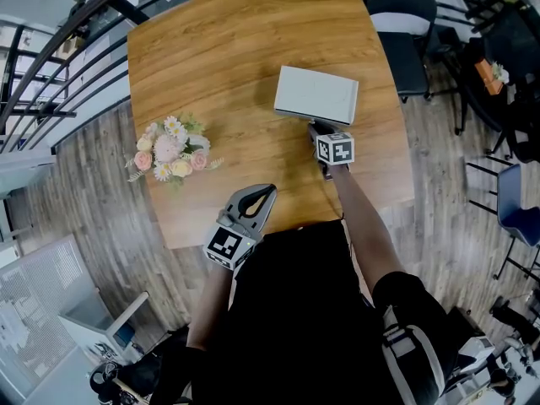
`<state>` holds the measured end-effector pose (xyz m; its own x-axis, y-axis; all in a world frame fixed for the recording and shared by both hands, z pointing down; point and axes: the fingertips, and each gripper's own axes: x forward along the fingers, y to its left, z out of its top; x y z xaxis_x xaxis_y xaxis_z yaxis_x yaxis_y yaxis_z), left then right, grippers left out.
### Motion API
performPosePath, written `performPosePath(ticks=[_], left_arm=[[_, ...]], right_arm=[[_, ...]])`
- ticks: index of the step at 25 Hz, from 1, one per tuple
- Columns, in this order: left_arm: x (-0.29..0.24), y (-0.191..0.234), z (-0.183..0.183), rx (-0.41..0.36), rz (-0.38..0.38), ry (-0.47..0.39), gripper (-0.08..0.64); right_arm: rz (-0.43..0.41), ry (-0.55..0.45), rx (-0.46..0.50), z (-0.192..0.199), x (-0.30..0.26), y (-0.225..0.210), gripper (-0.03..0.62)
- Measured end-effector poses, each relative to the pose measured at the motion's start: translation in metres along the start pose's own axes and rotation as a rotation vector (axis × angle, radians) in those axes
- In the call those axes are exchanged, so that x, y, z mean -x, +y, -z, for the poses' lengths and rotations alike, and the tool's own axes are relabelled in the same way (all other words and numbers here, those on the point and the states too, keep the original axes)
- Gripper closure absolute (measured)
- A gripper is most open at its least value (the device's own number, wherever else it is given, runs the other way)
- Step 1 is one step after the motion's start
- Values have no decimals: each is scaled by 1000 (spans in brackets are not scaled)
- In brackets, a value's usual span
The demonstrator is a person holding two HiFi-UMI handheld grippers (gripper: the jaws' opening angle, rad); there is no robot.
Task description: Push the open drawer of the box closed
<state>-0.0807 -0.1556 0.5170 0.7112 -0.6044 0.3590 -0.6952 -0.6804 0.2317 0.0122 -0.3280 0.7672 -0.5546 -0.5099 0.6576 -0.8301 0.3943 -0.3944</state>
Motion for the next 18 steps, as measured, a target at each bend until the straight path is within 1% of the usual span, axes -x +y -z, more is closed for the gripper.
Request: performPosePath(ticks=[2,5,8,11,14,18], left_arm=[[0,1,0,4,-3,-9,537],[0,1,2,5,-2,13,537],[0,2,0,8,-6,-8,537],[2,1,1,3,-4,1,537],[2,0,-1,5,-5,-24,537],[3,-1,0,-3,3,-1,537]], right_arm=[[1,0,1,-2,-1,-2,520],[-4,3,5,-4,-3,-3,518],[-5,2,5,-4,-4,-3,518],[3,1,9,-3,-3,-1,517],[13,2,15,-2,0,-1,517],[21,-3,5,0,4,-4,517]])
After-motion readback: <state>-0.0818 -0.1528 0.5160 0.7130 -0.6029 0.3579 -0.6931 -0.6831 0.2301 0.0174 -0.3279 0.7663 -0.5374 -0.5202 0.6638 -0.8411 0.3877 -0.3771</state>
